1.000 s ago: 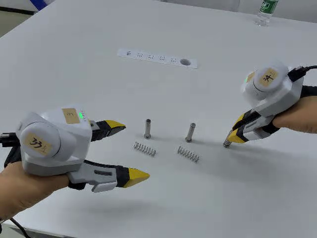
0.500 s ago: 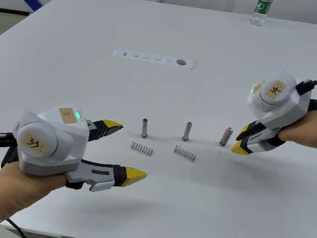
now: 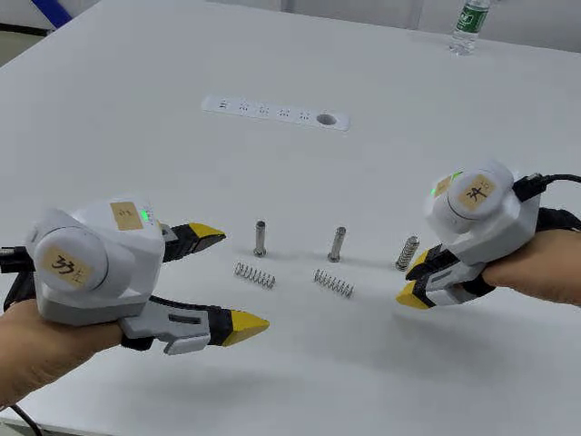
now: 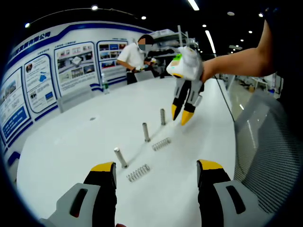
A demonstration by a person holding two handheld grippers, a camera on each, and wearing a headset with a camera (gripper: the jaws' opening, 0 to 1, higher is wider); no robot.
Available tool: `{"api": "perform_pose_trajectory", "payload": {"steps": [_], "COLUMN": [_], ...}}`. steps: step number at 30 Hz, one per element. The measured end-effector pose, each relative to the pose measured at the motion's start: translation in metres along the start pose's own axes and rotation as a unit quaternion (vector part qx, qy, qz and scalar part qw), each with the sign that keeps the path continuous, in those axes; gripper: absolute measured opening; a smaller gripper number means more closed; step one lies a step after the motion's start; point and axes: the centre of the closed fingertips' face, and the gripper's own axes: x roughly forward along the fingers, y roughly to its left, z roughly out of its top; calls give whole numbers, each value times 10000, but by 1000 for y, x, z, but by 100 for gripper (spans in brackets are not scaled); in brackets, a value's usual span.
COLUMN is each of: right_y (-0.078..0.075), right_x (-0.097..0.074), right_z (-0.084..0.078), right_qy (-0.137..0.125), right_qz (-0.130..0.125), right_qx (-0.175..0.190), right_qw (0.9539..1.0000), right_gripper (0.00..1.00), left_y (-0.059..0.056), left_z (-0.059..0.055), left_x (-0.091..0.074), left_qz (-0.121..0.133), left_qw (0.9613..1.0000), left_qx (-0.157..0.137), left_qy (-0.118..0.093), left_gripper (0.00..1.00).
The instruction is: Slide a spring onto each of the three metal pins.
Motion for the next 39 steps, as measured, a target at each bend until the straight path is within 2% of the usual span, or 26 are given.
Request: {"api": "perform_pose_trajectory", "payload": {"steps": [9,14,26,39], "right_y": [10,15,14,18], "right_x": [14,24,45,52], "right_z": [26,36,38,37], "right_qy": [-189,-206,-47,80], "right_qz": [141,248,357,397], "right_qx": [-94,-131,-101,-52], "right_qw": [9997,9994,9993,9992], "right_gripper": [20,20,19,15], "left_y": [-2,-4,-4,-5], "left_z": [0,0,-2,-4], "left_x": [2,2,4,5], "left_qz": [-20,-44,-65,-78], "left_qw": [10000,10000,10000,10000], "left_qx": [8,9,-3,-42], "left_qy": [1,9,24,32], "left_gripper": [70,70,69,69]}}
